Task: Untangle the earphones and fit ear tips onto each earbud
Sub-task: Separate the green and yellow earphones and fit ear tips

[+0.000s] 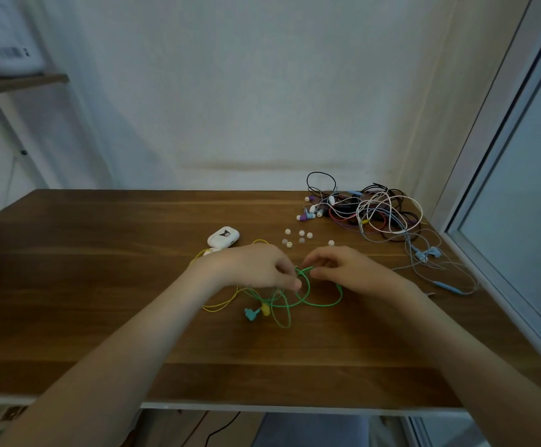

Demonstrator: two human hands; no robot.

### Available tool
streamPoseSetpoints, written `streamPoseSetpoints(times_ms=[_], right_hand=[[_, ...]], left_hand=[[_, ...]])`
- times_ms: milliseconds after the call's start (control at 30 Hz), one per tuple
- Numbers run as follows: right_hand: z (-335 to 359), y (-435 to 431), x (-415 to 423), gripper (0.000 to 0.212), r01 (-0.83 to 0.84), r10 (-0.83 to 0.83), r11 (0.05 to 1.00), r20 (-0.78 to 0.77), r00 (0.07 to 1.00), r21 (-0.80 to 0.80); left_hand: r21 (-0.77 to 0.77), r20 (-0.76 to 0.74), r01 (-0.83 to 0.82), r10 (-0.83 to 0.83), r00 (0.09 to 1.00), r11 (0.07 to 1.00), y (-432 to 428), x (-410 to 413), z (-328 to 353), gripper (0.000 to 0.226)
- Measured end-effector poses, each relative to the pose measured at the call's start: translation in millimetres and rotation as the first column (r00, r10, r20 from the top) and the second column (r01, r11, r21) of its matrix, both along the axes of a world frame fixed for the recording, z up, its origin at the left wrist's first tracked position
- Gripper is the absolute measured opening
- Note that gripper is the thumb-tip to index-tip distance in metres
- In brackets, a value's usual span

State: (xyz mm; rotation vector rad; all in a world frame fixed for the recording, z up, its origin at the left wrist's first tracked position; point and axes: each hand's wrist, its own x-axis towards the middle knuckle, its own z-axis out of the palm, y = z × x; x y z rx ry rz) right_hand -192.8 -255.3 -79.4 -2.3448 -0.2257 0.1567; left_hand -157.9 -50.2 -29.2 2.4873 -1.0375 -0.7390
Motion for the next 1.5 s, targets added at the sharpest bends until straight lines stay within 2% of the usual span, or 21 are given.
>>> streamPoseSetpoints(times_ms=[100,133,200,267,333,400,467,567,633,667,767,900,1033,1067,1200,1333,1500], right_hand=[[1.2,4.8,1.0,0.015,-0.049,0.050,0.999,0.027,0.998,-0.025],[1.0,6.4,1.0,0.015,-0.074,0.076,0.995,0.023,0.997,-0.060],[-1.6,8.6,2.1,0.019,-0.105,0.110,0.985,0.025,0.994,-0.136],[-6.9,9.1,4.6,0.024,-0.089,0.100,0.979,0.050,0.994,-0.184],[-10.1,8.0,6.3,0.031,-0.080,0.101,0.977,0.098,0.990,-0.195],[-8.8,6.6,7.2,0.038,-0.099,0.119,0.979,0.104,0.987,-0.180],[-5.6,4.4,5.9,0.040,-0.132,0.137,0.987,0.048,0.989,-0.096],[-3.5,4.3,3.5,0.047,-0.169,0.170,0.981,-0.003,0.985,0.097],[-4.7,6.5,4.0,0.043,-0.156,0.157,0.973,0.009,0.988,0.172],[-5.0,8.8,4.7,0.040,-0.141,0.139,0.972,0.024,0.990,0.187],[-5.6,17.1,8.2,0.028,-0.091,0.084,0.982,0.052,0.995,0.168],[-6.6,26.3,14.2,0.021,-0.071,0.073,0.993,-0.020,0.997,0.096],[-3.2,31.6,18.2,0.010,-0.134,0.131,0.990,-0.073,0.989,-0.036],[-1.1,32.0,17.7,0.006,-0.168,0.161,0.983,-0.096,0.982,-0.074],[3.7,34.3,18.6,0.016,-0.226,0.196,0.959,-0.173,0.965,-0.174],[3.4,32.9,16.5,0.010,-0.188,0.155,0.960,-0.165,0.974,-0.207],[9.3,24.6,11.1,0.019,-0.169,0.134,0.964,-0.174,0.976,-0.207]], left_hand=[[-0.179,-0.198,-0.048,0.012,0.980,0.983,-2.3,-3.5,3.1,0.020],[-0.196,-0.180,-0.062,0.026,0.983,0.979,-4.1,-3.3,2.9,0.020],[-0.179,0.053,-0.095,0.106,0.993,0.979,-6.8,0.2,2.8,0.025],[-0.199,0.342,-0.163,0.224,0.913,0.966,-6.8,3.4,4.2,0.029],[-0.280,0.475,-0.201,0.318,0.820,0.939,-3.4,6.2,3.2,0.027],[-0.327,0.529,-0.222,0.372,0.763,0.919,1.2,11.4,-1.9,0.026],[-0.270,0.505,-0.205,0.320,0.802,0.941,5.8,19.4,-10.8,0.030],[-0.019,0.344,-0.129,0.128,0.930,0.991,8.2,31.3,-26.1,0.047],[0.122,0.275,-0.081,0.045,0.960,0.989,7.7,35.8,-33.5,0.055],[0.145,0.269,-0.071,0.030,0.963,0.987,7.7,37.4,-36.1,0.053],[0.111,0.289,-0.068,0.034,0.957,0.991,8.9,39.6,-39.1,0.036],[0.101,0.280,-0.110,0.078,0.957,0.989,16.0,41.2,-36.3,0.021],[0.093,0.280,-0.165,0.133,0.951,0.982,29.3,43.5,-35.8,0.002],[0.108,0.284,-0.188,0.151,0.947,0.976,32.4,44.2,-35.5,0.001],[0.165,0.412,-0.299,0.210,0.887,0.940,48.5,47.1,-33.0,0.005],[0.181,0.526,-0.361,0.220,0.821,0.915,56.3,46.8,-28.3,0.018],[0.081,0.544,-0.380,0.279,0.791,0.921,39.8,35.8,-14.9,0.031]])
